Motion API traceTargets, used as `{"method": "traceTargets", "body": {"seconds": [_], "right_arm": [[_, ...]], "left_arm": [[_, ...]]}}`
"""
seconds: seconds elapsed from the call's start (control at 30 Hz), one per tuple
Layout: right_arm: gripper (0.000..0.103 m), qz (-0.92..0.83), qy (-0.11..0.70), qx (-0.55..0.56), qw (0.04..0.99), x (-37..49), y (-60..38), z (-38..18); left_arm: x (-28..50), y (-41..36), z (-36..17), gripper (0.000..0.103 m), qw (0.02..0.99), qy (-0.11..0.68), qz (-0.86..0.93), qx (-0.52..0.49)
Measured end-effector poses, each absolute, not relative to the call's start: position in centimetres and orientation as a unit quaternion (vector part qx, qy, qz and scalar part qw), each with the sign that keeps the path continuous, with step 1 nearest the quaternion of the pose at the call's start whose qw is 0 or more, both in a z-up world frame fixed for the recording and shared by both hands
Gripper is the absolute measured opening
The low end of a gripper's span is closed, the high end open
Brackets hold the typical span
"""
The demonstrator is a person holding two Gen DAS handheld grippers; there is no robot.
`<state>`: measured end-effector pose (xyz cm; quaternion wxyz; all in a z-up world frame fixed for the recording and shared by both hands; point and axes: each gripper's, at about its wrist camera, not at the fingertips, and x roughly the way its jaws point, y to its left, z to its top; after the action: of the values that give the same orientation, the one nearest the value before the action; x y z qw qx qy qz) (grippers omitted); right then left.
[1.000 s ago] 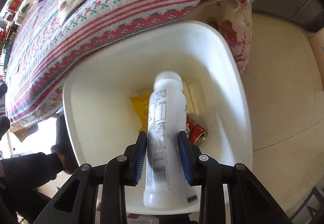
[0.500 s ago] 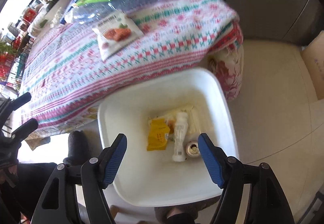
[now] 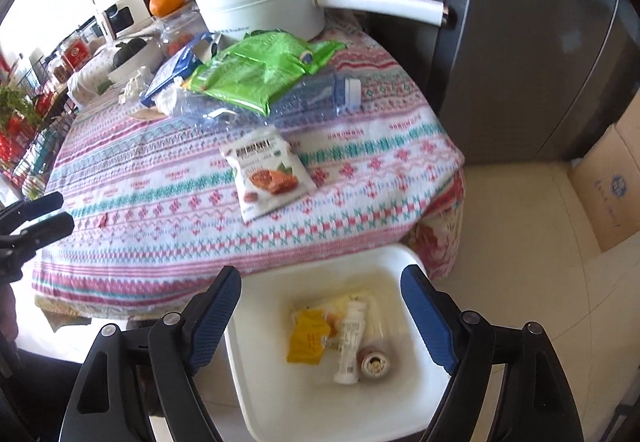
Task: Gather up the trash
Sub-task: 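Reach the left tool to the green snack bag and grasp it, then grasp the white Pecan Kernels bag with the right tool while the left tool holds the green bag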
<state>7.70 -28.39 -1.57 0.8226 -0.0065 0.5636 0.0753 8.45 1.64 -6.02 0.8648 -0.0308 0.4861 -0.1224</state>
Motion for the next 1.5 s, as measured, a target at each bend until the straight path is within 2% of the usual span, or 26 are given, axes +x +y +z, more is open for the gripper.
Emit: {"method": "traceTargets", "body": {"seconds": [0.3, 0.57, 0.93, 1.0, 1.07, 1.1, 1.17, 1.2, 1.27, 1.37, 1.5], "right_arm": [[0.084, 0.061, 0.552, -0.012, 0.832, 10.3, -26.6, -1.6], [0.084, 0.050, 0.565, -0.028, 0.823, 10.8, -27.6, -2.9], [0.084, 0.032, 0.575, -0.045, 0.816, 10.6, -29.7, -4.2], [0.084, 0.029, 0.576, -0.050, 0.816, 10.5, -29.9, -4.3], [0.084, 0.026, 0.576, -0.056, 0.815, 10.4, -30.2, -4.5], [0.084, 0.024, 0.577, -0.058, 0.815, 10.3, -30.4, -4.5], [0.084, 0.022, 0.578, -0.061, 0.813, 10.2, -30.9, -4.7], [0.084, 0.020, 0.579, -0.062, 0.813, 10.2, -31.1, -4.8], [0.084, 0.017, 0.581, -0.060, 0.812, 10.2, -31.6, -5.0], [0.084, 0.013, 0.584, -0.051, 0.810, 10.4, -32.1, -5.3], [0.084, 0.014, 0.590, -0.024, 0.807, 10.7, -32.3, -5.5]], "left_arm": [[13.1, 1.3, -6.3, 0.083, 0.861, 0.475, -0.143, -0.112], [17.6, -3.0, -8.1, 0.064, 0.846, 0.474, -0.163, -0.179], [21.5, -6.4, -11.3, 0.062, 0.823, 0.464, -0.147, -0.293], [22.0, -6.7, -11.9, 0.057, 0.813, 0.467, -0.145, -0.316], [22.3, -6.9, -12.6, 0.041, 0.804, 0.472, -0.138, -0.334], [22.4, -7.0, -12.8, 0.039, 0.801, 0.473, -0.136, -0.341], [22.4, -7.0, -13.0, 0.024, 0.799, 0.474, -0.131, -0.346], [22.3, -7.1, -12.9, 0.021, 0.800, 0.473, -0.133, -0.345], [22.3, -7.2, -12.3, 0.009, 0.806, 0.468, -0.136, -0.337], [22.2, -7.8, -10.8, 0.004, 0.822, 0.457, -0.146, -0.308], [20.8, -7.8, -8.8, 0.002, 0.840, 0.449, -0.152, -0.263]]}}
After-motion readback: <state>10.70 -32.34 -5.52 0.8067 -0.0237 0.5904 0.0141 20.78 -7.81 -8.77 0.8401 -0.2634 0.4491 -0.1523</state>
